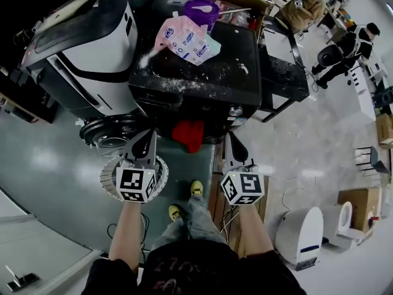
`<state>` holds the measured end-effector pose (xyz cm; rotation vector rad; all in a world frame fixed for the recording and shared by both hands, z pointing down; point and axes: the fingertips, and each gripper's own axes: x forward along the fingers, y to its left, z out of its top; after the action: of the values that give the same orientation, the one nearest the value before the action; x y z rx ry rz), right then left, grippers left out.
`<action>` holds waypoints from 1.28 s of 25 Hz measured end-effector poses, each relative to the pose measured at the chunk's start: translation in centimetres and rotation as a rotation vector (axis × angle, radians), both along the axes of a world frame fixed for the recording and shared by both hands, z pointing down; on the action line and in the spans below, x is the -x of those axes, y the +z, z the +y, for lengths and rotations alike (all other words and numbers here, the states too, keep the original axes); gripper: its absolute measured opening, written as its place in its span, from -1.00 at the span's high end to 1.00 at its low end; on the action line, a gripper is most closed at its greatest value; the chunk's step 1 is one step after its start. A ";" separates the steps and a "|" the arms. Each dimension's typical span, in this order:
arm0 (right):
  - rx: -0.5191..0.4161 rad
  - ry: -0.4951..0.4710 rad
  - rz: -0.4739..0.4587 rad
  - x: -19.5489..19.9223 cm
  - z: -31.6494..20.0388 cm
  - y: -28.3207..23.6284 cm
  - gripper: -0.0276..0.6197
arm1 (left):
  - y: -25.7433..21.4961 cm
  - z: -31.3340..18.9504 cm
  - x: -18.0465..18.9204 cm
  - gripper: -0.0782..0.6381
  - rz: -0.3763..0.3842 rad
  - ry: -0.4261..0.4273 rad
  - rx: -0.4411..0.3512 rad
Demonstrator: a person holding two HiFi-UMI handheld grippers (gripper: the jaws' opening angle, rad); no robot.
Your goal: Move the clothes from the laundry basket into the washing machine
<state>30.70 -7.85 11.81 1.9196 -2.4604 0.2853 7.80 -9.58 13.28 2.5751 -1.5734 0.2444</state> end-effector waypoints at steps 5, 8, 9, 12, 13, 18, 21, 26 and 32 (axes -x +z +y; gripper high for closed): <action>-0.011 -0.019 0.004 0.8 2.0 -2.8 0.91 | -3.5 1.9 1.0 0.75 0.006 0.008 -0.031; -0.001 -0.015 -0.008 0.7 3.0 -3.9 0.91 | -5.3 2.9 1.5 0.75 -0.004 0.012 -0.049; 0.001 -0.012 -0.010 0.5 3.3 -4.2 0.91 | -5.8 3.2 1.7 0.75 -0.006 0.013 -0.053; 0.007 -0.001 -0.019 -0.1 4.3 -4.8 0.91 | -6.9 3.9 2.2 0.75 -0.013 0.010 -0.067; 0.007 0.003 -0.019 -0.4 4.6 -4.9 0.91 | -7.1 4.1 2.4 0.75 -0.013 0.006 -0.072; 0.004 0.019 0.013 -1.4 5.9 -5.9 0.91 | -8.3 5.2 3.4 0.75 0.001 -0.011 -0.093; -0.012 0.024 0.024 -1.6 6.4 -6.8 0.91 | -9.2 5.6 3.6 0.75 -0.014 0.000 -0.120; -0.031 0.024 0.021 -1.4 6.7 -7.9 0.91 | -10.6 6.0 4.5 0.75 0.000 -0.020 -0.148; -0.057 0.025 0.007 -1.5 6.8 -9.3 0.91 | -11.9 6.3 4.8 0.75 0.019 -0.035 -0.168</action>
<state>32.16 -1.03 2.50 1.9711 -2.4681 0.2111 3.00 -3.28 1.40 2.6606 -1.6990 0.0869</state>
